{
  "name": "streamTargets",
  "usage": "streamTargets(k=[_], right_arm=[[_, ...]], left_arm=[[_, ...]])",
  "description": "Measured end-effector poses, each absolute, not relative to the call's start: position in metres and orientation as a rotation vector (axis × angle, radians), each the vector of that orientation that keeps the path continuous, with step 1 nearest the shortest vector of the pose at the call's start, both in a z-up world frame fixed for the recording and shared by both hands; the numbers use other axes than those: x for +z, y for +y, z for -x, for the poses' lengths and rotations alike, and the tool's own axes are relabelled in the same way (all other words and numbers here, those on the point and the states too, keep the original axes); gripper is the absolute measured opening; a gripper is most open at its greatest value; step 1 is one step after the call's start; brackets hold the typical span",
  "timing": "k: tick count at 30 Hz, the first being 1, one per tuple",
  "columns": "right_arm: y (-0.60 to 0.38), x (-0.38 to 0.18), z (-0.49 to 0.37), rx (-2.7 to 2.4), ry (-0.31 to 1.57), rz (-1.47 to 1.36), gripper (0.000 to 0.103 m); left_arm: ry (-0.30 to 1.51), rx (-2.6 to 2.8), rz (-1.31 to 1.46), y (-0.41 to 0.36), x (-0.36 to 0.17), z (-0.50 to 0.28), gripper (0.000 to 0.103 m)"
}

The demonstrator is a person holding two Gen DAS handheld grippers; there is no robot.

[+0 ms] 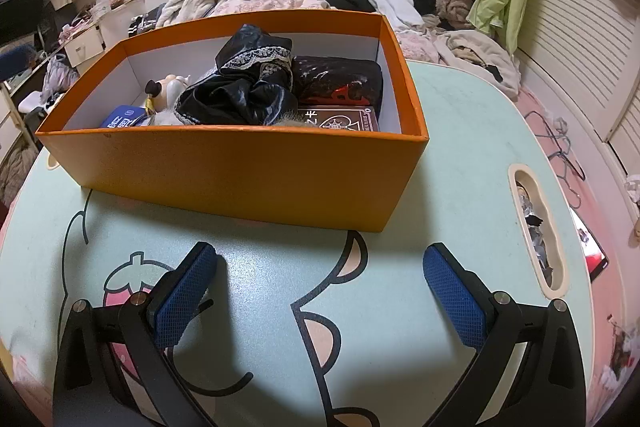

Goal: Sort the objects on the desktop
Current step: 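Grasp the keychain figure in the box with the left tool, place it on the table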

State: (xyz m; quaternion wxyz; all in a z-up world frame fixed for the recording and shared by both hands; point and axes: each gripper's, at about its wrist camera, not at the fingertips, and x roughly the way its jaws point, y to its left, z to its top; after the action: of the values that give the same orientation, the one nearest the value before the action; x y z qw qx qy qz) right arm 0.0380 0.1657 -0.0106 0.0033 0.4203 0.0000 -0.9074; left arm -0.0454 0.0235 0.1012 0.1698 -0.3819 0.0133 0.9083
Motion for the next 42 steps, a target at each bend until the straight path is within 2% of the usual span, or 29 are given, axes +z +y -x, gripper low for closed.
streamTargets(k=[2, 7, 13, 14, 17, 20, 23, 27, 30, 32, 34, 38, 42], right_arm=[[0.167, -0.011, -0.037, -2.843, -0.005, -1.318, 0.103], [0.169, -0.011, -0.035, -2.841, -0.009, -1.318, 0.103], [0.167, -0.01, -0.035, -2.836, -0.012, -1.324, 0.102], [0.166, -0.01, -0.035, -2.836, -0.012, -1.325, 0.102], [0.167, -0.009, -0.034, -2.83, -0.014, -1.331, 0.103], [0.166, -0.008, -0.034, -2.829, -0.021, -1.336, 0.103], [0.173, -0.003, -0.036, -2.814, -0.07, -1.321, 0.102], [0.197, 0.014, -0.056, -2.821, -0.304, -1.149, 0.102], [0.207, 0.035, -0.071, -2.842, -0.381, -0.984, 0.09], [0.201, 0.049, -0.064, -2.855, -0.326, -0.966, 0.077], [0.193, 0.062, -0.051, -2.84, -0.274, -0.955, 0.069], [0.178, 0.074, -0.016, -2.777, -0.219, -0.992, 0.067], [0.151, 0.065, 0.021, -2.694, -0.134, -1.144, 0.067]], left_arm=[[0.074, 2.571, 1.222, 0.03, 0.078, 0.076, 0.036], [0.134, 2.502, 1.419, 0.039, 0.04, 0.115, 0.036], [0.265, 2.467, 1.441, 0.052, 0.034, 0.109, 0.035], [0.237, 2.468, 1.433, 0.05, 0.034, 0.11, 0.034], [0.001, 2.487, 1.27, 0.031, 0.047, 0.097, 0.034], [-0.118, 2.544, 1.059, 0.016, 0.073, 0.069, 0.034], [-0.178, 2.55, 0.962, 0.005, 0.092, 0.039, 0.034], [-0.183, 2.501, 0.932, -0.004, 0.088, -0.006, 0.034], [-0.151, 2.518, 0.907, -0.004, 0.076, -0.032, 0.034], [-0.163, 2.504, 0.91, 0.001, 0.068, -0.04, 0.033], [-0.14, 2.518, 0.931, 0.008, 0.058, -0.044, 0.033], [-0.175, 2.472, 1.055, 0.012, 0.032, -0.036, 0.031], [-0.224, 2.463, 1.098, 0.004, 0.017, -0.032, 0.039]])
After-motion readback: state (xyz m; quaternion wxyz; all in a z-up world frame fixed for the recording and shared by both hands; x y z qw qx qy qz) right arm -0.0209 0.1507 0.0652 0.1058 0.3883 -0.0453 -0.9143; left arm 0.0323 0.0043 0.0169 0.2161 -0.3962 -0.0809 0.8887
